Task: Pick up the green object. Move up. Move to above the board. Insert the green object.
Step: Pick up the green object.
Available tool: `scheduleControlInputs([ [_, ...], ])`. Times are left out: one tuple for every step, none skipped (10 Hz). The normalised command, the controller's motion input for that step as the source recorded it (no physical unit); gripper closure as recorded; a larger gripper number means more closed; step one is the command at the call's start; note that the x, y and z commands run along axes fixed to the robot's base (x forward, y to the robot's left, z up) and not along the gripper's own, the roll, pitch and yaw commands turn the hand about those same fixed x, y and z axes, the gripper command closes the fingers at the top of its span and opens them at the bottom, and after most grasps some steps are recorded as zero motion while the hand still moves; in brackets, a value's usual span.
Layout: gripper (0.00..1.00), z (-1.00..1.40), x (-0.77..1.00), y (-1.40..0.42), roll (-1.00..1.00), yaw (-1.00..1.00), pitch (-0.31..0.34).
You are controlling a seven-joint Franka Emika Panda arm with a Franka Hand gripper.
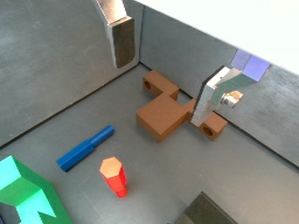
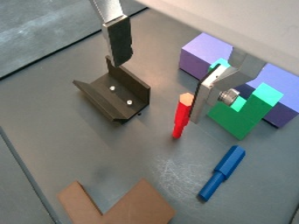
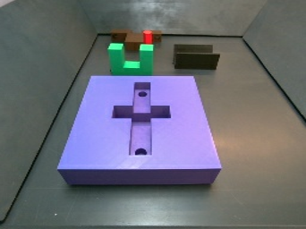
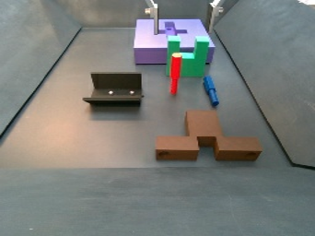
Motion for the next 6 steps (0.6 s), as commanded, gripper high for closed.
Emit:
scheduleControlInputs([
  [0.0, -0.01, -0.08, -0.19, 0.0, 0.05, 0.0],
  [0.0, -0.01, 0.04, -0.23, 0.0, -0.04, 0.0],
  [0.0, -0.42, -0.17, -0.98, 0.0, 0.05, -0.036],
  [0.0, -0.61, 0.0, -1.0, 0.0, 0.0, 0.0],
  [0.0, -0.46, 0.07, -1.0, 0.0, -0.03, 0.0],
  [0.0, -0.43, 0.07, -0.66, -0.15, -0.12, 0.0],
])
